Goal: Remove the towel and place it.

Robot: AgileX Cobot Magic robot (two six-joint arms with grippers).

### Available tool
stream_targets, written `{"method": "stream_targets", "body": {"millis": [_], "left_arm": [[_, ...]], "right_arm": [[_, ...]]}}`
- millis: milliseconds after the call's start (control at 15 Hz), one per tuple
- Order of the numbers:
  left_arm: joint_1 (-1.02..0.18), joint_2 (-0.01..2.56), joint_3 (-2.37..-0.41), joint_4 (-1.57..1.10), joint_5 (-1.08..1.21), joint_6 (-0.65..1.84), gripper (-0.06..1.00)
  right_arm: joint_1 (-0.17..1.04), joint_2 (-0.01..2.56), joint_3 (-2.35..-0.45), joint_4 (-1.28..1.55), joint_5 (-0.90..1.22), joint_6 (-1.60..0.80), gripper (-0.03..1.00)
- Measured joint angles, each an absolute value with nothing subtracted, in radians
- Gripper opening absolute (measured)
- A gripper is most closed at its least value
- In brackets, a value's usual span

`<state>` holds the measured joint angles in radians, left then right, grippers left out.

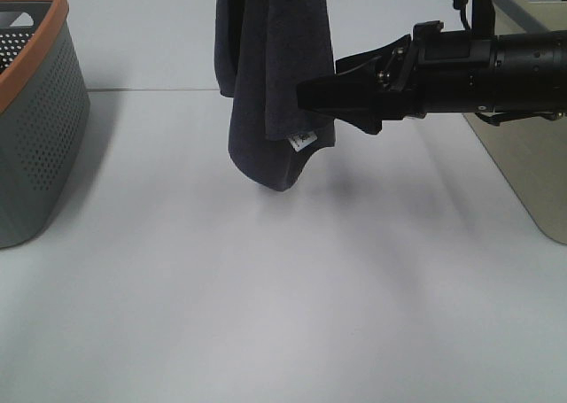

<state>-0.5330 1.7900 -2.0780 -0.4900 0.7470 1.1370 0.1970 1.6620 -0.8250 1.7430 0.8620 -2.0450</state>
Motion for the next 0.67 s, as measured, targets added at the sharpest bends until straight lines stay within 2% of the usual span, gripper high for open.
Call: {"method": "stream_targets", "body": {"millis": [200,333,467,667], "left_arm": [[-0.533,1.79,-2.078,-0.49,0.746,1.137,0.0],[-0.533,1.79,-2.078,-0.49,0.746,1.136,0.0],[-0.533,1.79,-2.078,-0.49,0.746,1.135,0.0],[-0.533,1.79,-2.078,-0.49,0.746,1.135,0.0]], "right_arm": [[0.246,1.662,-0.824,1.743,0.848,-2.037,0.84],[0.297,1.662,-0.824,1.743,0.757,-2.048,0.81],[0.302,1.662,-0.824,1.743,0.676,-2.051,0.77],[0.302,1.662,-0.824,1.743,0.667,-2.051,0.76]]}}
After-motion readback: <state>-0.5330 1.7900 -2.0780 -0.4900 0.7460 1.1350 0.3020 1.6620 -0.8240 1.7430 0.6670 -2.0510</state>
